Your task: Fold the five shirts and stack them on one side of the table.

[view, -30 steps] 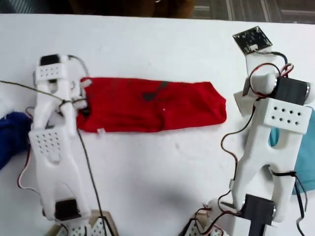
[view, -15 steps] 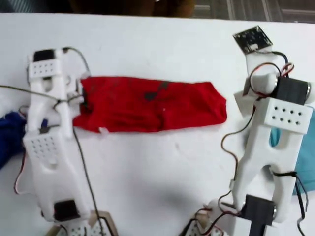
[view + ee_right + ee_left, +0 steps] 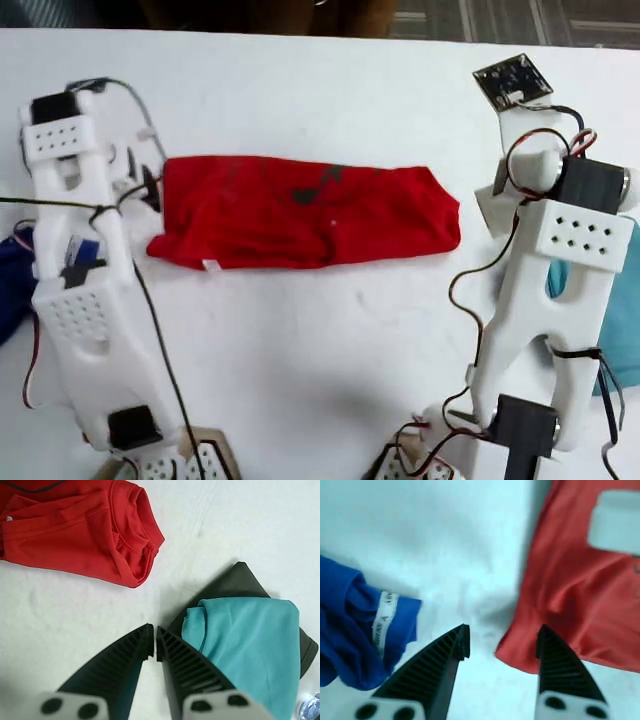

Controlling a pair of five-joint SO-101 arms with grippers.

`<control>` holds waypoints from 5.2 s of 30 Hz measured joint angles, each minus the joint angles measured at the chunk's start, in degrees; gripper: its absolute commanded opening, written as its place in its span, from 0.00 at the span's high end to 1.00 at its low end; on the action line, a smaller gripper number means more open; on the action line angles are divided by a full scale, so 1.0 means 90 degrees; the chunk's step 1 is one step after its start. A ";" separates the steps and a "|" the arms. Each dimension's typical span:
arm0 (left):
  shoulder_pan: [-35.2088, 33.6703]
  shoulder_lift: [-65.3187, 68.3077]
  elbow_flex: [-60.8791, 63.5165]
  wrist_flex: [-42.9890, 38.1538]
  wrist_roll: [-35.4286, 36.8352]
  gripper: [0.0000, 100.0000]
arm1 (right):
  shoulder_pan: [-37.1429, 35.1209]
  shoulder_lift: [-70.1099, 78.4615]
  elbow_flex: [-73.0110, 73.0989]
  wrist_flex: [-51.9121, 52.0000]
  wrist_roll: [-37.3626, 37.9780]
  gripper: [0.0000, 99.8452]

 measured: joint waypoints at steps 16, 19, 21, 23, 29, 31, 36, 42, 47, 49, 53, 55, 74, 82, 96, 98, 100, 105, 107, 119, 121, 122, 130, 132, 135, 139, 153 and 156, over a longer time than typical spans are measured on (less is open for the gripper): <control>0.0645 0.1729 -0.0234 0.0010 0.0547 0.77 | -0.0078 0.0000 0.0000 0.0000 0.0000 0.98; 0.0547 0.1895 -0.0400 0.0020 0.0547 0.77 | -0.0078 0.0000 0.0000 0.0000 0.0000 0.98; 0.0547 0.1915 -0.0410 0.0029 0.0547 0.77 | -0.0078 0.0000 0.0000 0.0000 0.0000 0.98; 0.0547 0.1924 -0.0410 0.0029 0.0547 0.77 | -0.0078 0.0000 0.0000 0.0000 0.0000 0.98; 0.0772 0.1973 -0.0430 0.0029 0.0547 0.77 | -0.0078 0.0000 0.0000 0.0000 0.0000 0.98; 0.0869 0.1993 -0.0440 0.0029 0.0547 0.82 | -0.0078 0.0000 0.0000 0.0000 0.0000 0.98; 0.1172 0.2022 -0.0488 0.0029 0.1397 0.96 | -0.0078 0.0000 0.0000 0.0000 0.0000 0.98; 0.1299 0.2325 -0.0625 0.0029 0.1895 0.97 | -0.0068 0.0000 0.0000 0.0000 0.0000 0.98; 0.1358 0.2022 -0.0723 0.0029 0.1973 0.97 | -0.0068 0.0000 0.0000 0.0000 0.0000 0.98; 0.1426 0.1915 -0.0889 0.0029 0.1973 0.97 | -0.0068 0.0000 0.0000 0.0000 0.0000 0.98; 0.1748 0.1592 -0.1485 0.0029 0.1856 0.97 | -0.0068 0.0000 0.0000 0.0000 0.0000 0.98; 0.2100 0.1436 -0.1748 0.0029 0.1748 0.97 | -0.0068 0.0000 0.0000 0.0000 0.0000 0.98; 0.5031 0.1407 -0.2403 -0.1778 0.0498 0.97 | 0.1026 -0.0557 0.0000 0.0000 0.0000 0.98; 0.6232 0.2178 -0.2442 -0.2764 -0.0400 0.97 | 0.1524 -0.1055 0.0000 0.0000 0.0000 0.98; 0.6681 0.2442 -0.3536 -0.1983 -0.1182 0.82 | 0.1612 -0.1065 0.0000 0.0000 0.0430 0.98; 0.6681 0.2442 -0.3995 -0.1592 -0.1182 0.82 | 0.1631 -0.1065 0.0000 0.0000 0.0479 0.98; 0.6652 0.2442 -0.4474 -0.1231 -0.1084 0.82 | 0.1739 -0.1065 0.0000 0.0000 0.0508 0.98; 0.6027 0.2432 -0.5636 -0.0567 -0.0283 0.82 | 0.2032 -0.1074 0.0098 -0.0029 0.0508 0.98; 0.5538 0.2422 -0.5792 -0.0361 0.0205 0.82 | 0.2042 -0.1074 0.0303 -0.0166 0.0508 0.98; 0.3419 0.2413 -0.3868 -0.0068 0.2530 0.82 | 0.0762 -0.1065 0.1719 -0.1768 -0.0107 0.98; 0.3458 0.2413 -0.3692 -0.0205 0.2647 0.82 | 0.0274 -0.1065 0.1758 -0.2012 -0.0420 0.98; 0.3458 0.2413 -0.3673 -0.0254 0.2676 0.82 | 0.0010 -0.1065 0.1768 -0.2129 -0.0567 0.98; 0.3712 0.2462 -0.3614 -0.1250 0.2706 0.98 | -0.1162 0.0107 0.1963 -0.3419 -0.0996 0.98; 0.3839 0.2647 -0.3614 -0.1504 0.2706 0.97 | -0.1182 0.0733 0.1680 -0.3419 -0.1397 0.98; 0.3956 0.2950 -0.3604 -0.1651 0.2706 0.97 | -0.1201 0.1729 0.0772 -0.2999 -0.2276 0.98; 0.4132 0.3096 -0.3604 -0.1846 0.2706 0.97 | -0.1172 0.2999 -0.0957 -0.2032 -0.2969 0.98; 0.4210 0.3712 -0.3761 -0.2491 0.2921 0.97 | -0.1700 0.6330 -0.5880 -0.0098 -0.3858 0.98; 0.4210 0.3712 -0.3761 -0.2491 0.2930 0.97 | -0.1700 0.6838 -0.6232 0.0117 -0.4112 0.98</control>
